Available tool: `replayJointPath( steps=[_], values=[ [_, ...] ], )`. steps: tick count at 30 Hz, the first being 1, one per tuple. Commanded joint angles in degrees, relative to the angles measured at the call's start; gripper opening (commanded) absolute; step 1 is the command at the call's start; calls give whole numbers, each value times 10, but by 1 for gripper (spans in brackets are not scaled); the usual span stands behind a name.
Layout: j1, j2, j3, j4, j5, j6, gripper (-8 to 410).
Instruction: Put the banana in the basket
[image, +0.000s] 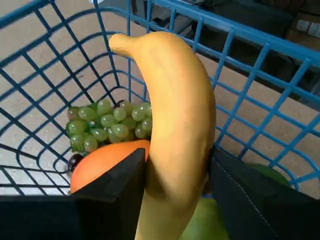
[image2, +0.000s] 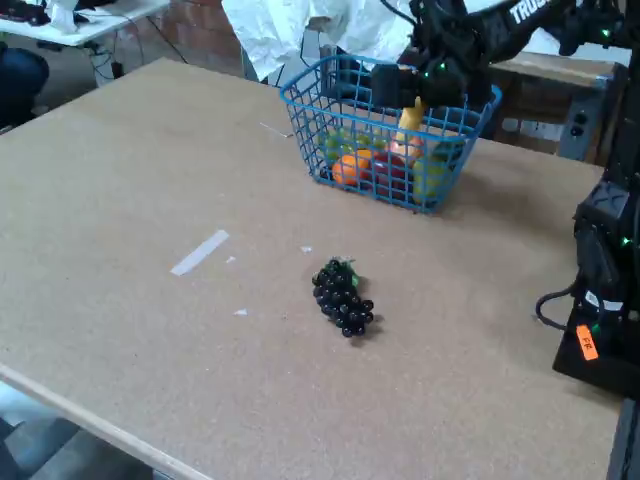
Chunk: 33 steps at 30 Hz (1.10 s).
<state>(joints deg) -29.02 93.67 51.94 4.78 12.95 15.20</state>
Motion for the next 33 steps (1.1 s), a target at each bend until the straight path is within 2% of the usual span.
replayJointPath(
  steps=[1,7,17,24,29,33],
  values=[
    [0,-1,0,7,0,2,215],
    [0,-1,0,7,15,-4,255],
    [0,-11,0,15,12,-5,257],
    [2,-64,0,12,6,-18,256],
    [7,-119,0,-20,-10,-20,234],
    [12,-169,0,-47,-33,-23,182]
  ],
)
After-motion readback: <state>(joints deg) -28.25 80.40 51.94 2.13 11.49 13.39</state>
